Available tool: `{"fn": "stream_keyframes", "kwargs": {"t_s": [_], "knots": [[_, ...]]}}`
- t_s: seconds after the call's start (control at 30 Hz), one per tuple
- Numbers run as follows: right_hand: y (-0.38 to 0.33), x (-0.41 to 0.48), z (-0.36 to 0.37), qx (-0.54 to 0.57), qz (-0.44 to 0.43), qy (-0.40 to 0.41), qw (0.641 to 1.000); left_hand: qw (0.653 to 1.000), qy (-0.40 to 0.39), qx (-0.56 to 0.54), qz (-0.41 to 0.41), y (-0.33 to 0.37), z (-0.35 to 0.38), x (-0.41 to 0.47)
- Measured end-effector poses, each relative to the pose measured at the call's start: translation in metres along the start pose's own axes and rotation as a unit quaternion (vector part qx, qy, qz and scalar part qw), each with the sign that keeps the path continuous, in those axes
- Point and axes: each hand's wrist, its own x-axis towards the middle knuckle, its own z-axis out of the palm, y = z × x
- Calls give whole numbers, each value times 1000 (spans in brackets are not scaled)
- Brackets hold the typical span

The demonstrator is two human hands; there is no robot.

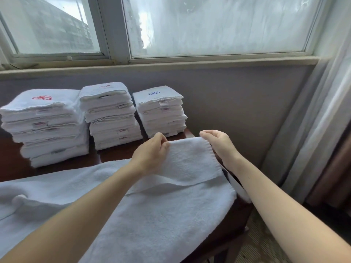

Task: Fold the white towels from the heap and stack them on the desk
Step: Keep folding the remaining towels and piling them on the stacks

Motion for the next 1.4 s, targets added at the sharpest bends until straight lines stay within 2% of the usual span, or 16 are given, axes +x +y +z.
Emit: {"fn": "stream_keyframes", "kwargs": {"t_s": [0.1, 0.27, 0.37, 0.47, 0.53, 0.6, 0.7, 0.77, 0.83, 0.93, 1.13, 1.4], "knots": [[1, 2, 0, -73, -19, -32, 997, 1000, -15, 5, -17, 0, -3, 10], [-2, 12, 5, -32, -78, 23, 996, 999, -6, -33, -30, -3, -1, 26], [-1, 21, 7, -55, -72, 41, 995, 998, -2, -62, -33, -6, -1, 36], [4, 28, 8, -118, -42, 28, 992, 999, -10, -32, -32, -11, 2, 40], [7, 29, 5, -245, -20, 19, 969, 1000, -15, 11, -12, -14, 6, 38], [7, 25, 5, -384, -23, 48, 922, 999, -5, 28, 24, -16, 11, 33], [0, 15, 16, -502, -111, 69, 855, 996, 10, 35, 85, -15, 17, 21], [-5, 5, 33, -504, -129, 29, 853, 994, 2, 41, 102, -17, 20, 13], [-3, -9, 56, -505, -90, -46, 857, 991, 8, 57, 118, -23, 21, 4], [17, -25, 84, -576, -80, -139, 801, 988, -12, 98, 122, -36, 19, -6], [28, -14, 80, -574, -102, -155, 798, 983, -117, 128, 67, -54, 16, -15], [35, 21, 62, -567, -113, -155, 801, 978, -132, 153, 46, -41, 32, 9]]}}
